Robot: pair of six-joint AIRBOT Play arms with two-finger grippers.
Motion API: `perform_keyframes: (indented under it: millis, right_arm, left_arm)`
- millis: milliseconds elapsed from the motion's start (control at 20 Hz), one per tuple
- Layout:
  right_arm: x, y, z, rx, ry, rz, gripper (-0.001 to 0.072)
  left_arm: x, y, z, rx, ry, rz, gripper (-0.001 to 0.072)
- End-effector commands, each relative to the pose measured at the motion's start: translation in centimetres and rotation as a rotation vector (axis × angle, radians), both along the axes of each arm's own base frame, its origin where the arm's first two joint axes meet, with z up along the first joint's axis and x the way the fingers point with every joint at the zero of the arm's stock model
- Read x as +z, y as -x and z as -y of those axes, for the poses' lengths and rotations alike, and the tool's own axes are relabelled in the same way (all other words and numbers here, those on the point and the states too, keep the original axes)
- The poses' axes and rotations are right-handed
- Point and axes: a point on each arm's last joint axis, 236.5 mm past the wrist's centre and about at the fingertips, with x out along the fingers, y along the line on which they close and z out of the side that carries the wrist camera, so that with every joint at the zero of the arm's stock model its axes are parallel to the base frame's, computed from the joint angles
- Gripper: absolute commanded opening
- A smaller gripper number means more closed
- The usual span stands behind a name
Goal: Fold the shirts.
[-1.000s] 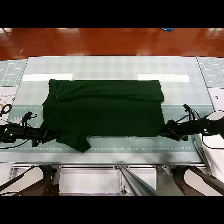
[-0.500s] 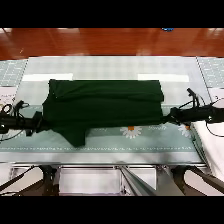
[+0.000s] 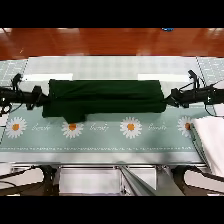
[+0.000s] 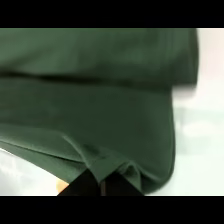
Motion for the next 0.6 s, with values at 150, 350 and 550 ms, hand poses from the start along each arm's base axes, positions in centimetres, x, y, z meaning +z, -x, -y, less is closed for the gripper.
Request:
perform_keyframes:
  millis: [150,350,550]
  right_arm:
    - [-0.9,-5.9,0.5,-0.049,-0.055,0.027,0.0025]
    - [-1.3,-8.5,0.7,-0.081,-0.093,0.044,0.0025]
    - [-2.1,-10.1,0.9,-0.109,-0.111,0.045,0.0025]
  left_arm:
    - [-0.9,-8.6,1.0,-0.051,0.01,0.023,0.0017]
    - [-2.0,-11.9,1.2,-0.054,0.012,0.028,0.0017]
    - [-2.9,-13.2,0.8,-0.05,0.011,0.031,0.0017]
